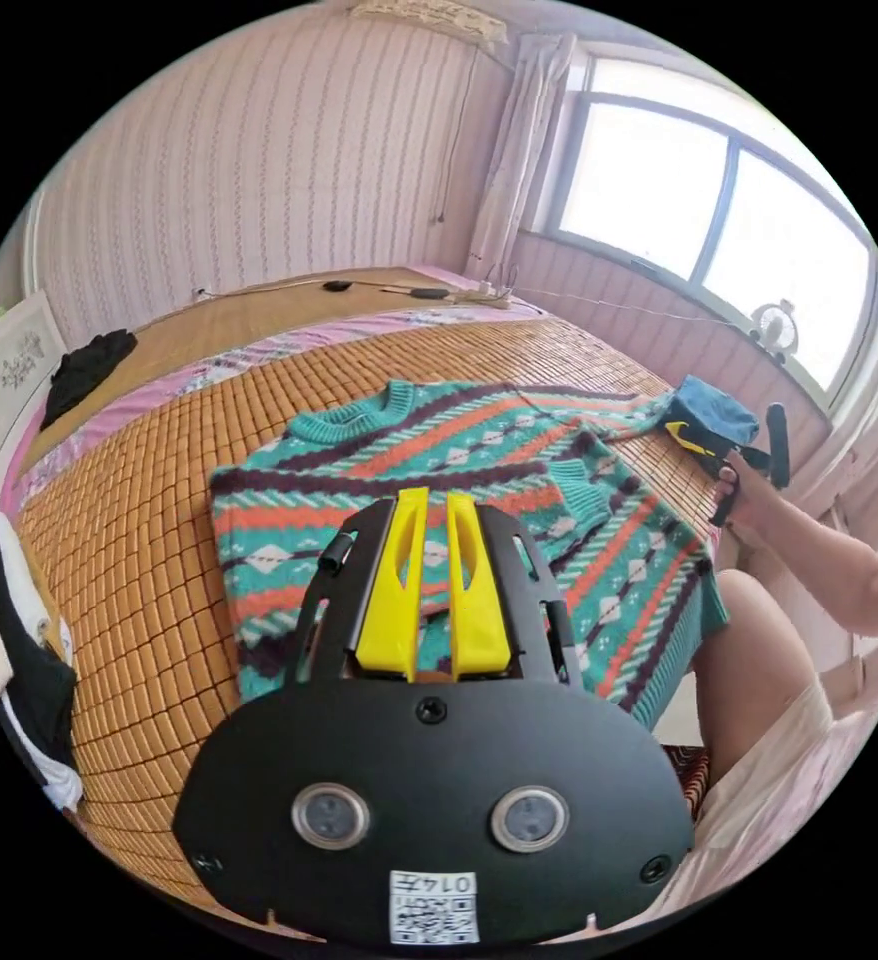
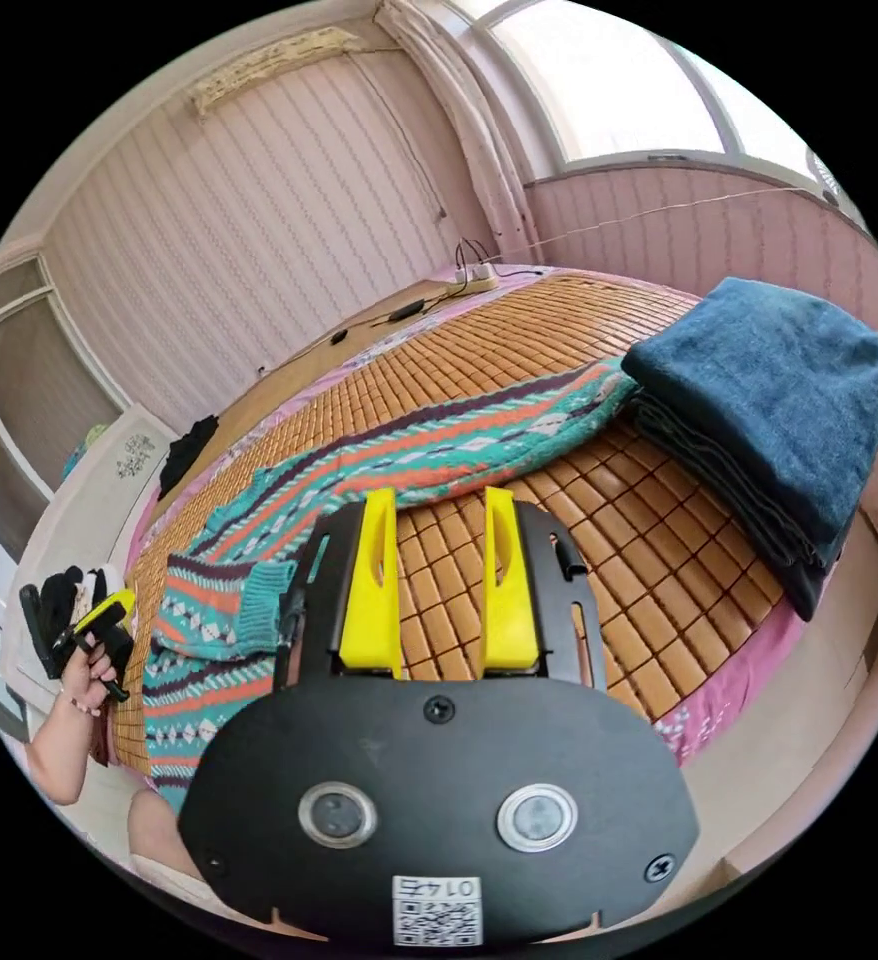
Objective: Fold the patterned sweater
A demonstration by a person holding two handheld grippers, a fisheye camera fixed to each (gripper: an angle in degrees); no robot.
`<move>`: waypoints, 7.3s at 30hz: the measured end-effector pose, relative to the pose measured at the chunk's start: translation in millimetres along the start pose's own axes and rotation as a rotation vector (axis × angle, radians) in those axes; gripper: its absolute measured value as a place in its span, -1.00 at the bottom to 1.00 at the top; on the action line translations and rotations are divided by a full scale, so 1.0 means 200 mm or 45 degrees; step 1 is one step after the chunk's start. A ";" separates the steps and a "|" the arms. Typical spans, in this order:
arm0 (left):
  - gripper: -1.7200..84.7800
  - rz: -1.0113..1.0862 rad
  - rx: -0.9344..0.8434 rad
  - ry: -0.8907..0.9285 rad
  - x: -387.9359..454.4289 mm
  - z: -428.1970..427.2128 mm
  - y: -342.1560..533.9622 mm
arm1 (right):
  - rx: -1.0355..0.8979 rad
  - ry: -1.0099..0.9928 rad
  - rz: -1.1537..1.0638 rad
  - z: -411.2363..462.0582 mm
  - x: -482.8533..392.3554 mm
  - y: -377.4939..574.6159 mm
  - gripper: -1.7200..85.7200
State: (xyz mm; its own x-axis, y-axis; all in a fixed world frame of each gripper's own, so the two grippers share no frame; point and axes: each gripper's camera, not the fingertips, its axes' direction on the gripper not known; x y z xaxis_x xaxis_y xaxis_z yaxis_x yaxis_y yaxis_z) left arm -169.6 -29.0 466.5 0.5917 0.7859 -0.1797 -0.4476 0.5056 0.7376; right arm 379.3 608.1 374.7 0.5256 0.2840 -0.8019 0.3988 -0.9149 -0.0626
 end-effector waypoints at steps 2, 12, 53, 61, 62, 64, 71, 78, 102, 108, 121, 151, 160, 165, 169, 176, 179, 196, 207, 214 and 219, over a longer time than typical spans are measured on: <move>-0.82 0.092 -0.024 0.098 0.18 0.18 -0.12 | -0.029 0.040 0.100 0.08 0.12 -0.07 -0.65; -0.76 0.292 -0.248 0.177 0.79 1.10 -0.58 | 0.002 0.139 0.320 0.28 0.38 -0.30 -0.81; -0.75 -0.696 -0.104 0.044 -1.45 -0.24 0.44 | -0.213 0.000 -1.203 0.46 -1.79 0.30 -0.67; -0.78 -0.659 -0.256 -0.008 -1.55 -0.14 0.31 | -0.506 0.081 -0.989 0.95 -1.72 -0.06 -0.72; -0.84 -0.643 -0.273 -0.004 -1.57 -0.16 0.30 | -0.606 0.087 -1.006 1.01 -1.69 -0.08 -0.79; -0.94 -0.627 -0.276 -0.012 -1.59 -0.20 0.27 | -0.611 0.039 -1.005 1.01 -1.63 -0.13 -0.84; -0.98 -0.520 -0.268 0.031 -1.61 -0.19 0.13 | -0.618 -0.205 -0.555 1.05 -1.21 -0.35 -0.86; -0.77 -0.571 -0.093 -0.091 -1.93 -0.47 -0.01 | -0.355 -0.338 -0.604 0.95 -1.16 -0.49 -0.72; -0.82 -0.446 0.046 0.312 -2.23 -1.28 -0.09 | -0.422 -0.861 -1.041 0.17 -0.83 -0.48 -0.84; -0.76 -0.783 -0.206 0.229 -1.95 -1.54 0.73 | -0.710 -0.340 -0.718 0.00 -0.32 0.12 -0.83; -0.64 -0.985 -0.169 0.223 -1.60 -1.30 0.83 | -0.689 -0.266 -0.392 0.07 -0.47 0.43 -0.73; -0.77 -0.587 -0.339 -0.022 -0.93 -0.98 0.88 | -0.892 -0.147 -0.704 0.07 -0.97 0.76 -0.90; -0.78 -0.367 -0.351 -0.279 -0.64 -1.12 0.90 | -0.856 -0.025 -0.784 -0.10 -1.29 0.77 -0.96; -0.85 -0.121 -0.223 -0.191 -0.23 -1.11 0.83 | -0.781 -0.092 -1.354 -0.04 -1.94 0.72 -0.97; -0.89 0.094 -0.223 0.053 0.19 -0.79 0.72 | -0.755 -0.038 -1.635 0.23 -2.47 0.79 -0.97; -0.98 0.427 -0.417 -0.017 0.69 -0.28 0.85 | -1.232 0.188 -1.746 0.97 -2.94 0.90 -0.98; -0.98 0.396 -0.414 -0.002 0.74 -0.26 0.88 | -1.419 0.223 -1.902 1.06 -3.03 0.92 -0.98; -0.98 0.354 -0.459 -0.057 1.04 -0.13 0.94 | -1.247 0.140 -1.853 1.02 -2.82 0.88 -0.98; -0.89 0.258 -0.301 0.061 1.23 -0.40 0.85 | -0.624 -0.120 -0.666 0.07 -1.33 0.59 -0.77; -0.70 0.414 -0.282 0.164 1.52 -0.29 0.73 | -0.996 -0.149 -0.421 0.04 -0.78 0.76 -0.69; -0.64 0.480 -0.383 0.205 1.71 -0.18 0.64 | -1.032 -0.394 -0.276 0.00 -0.55 0.71 -0.88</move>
State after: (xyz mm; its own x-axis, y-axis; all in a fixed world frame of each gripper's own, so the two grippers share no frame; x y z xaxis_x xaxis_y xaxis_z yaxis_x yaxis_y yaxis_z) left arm -49.0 317.2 475.9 0.2515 0.9664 -0.0529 -0.7975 0.2379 0.5545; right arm 377.3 445.8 453.9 0.1976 0.2298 -0.9530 0.9361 -0.3327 0.1139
